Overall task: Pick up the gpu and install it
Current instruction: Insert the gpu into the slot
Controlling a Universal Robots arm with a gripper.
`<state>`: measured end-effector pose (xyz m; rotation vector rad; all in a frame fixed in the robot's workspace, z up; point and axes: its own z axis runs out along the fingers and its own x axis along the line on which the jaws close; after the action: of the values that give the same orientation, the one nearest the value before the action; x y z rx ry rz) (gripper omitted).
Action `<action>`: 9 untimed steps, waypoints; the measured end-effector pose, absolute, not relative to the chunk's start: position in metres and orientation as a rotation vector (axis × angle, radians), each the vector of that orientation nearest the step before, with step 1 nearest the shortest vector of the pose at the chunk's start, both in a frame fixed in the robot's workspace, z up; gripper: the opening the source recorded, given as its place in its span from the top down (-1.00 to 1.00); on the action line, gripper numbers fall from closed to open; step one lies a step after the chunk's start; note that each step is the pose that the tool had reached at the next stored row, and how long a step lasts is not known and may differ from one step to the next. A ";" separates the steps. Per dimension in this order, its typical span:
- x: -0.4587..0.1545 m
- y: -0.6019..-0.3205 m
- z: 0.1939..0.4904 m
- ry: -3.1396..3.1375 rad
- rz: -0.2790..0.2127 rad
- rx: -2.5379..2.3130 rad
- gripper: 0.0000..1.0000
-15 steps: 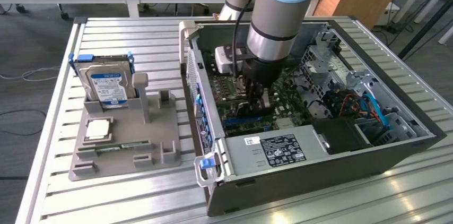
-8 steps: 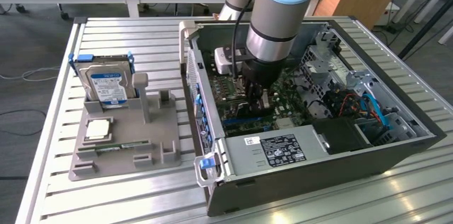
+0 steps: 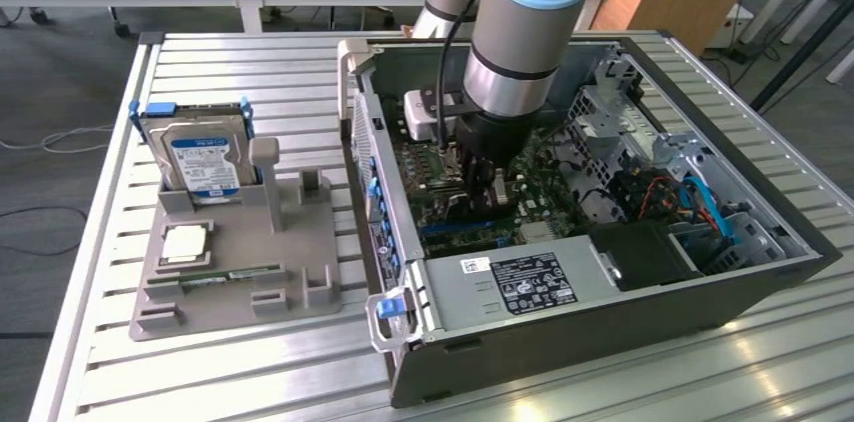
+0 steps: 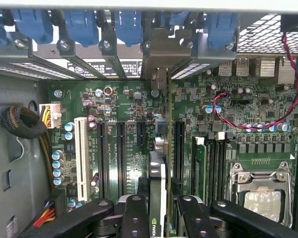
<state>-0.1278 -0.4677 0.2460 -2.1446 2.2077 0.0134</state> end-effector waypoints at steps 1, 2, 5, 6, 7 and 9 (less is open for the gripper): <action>-0.128 -0.468 0.246 2.208 0.013 -2.145 0.46; -0.128 -0.468 0.245 2.208 0.013 -2.145 0.46; -0.128 -0.468 0.245 2.208 0.013 -2.145 0.46; -0.128 -0.468 0.245 2.208 0.013 -2.145 0.46; -0.128 -0.468 0.245 2.208 0.013 -2.144 0.46; -0.128 -0.468 0.244 2.207 0.014 -2.144 0.46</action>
<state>-0.1278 -0.4676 0.2444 -2.1442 2.2074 0.0137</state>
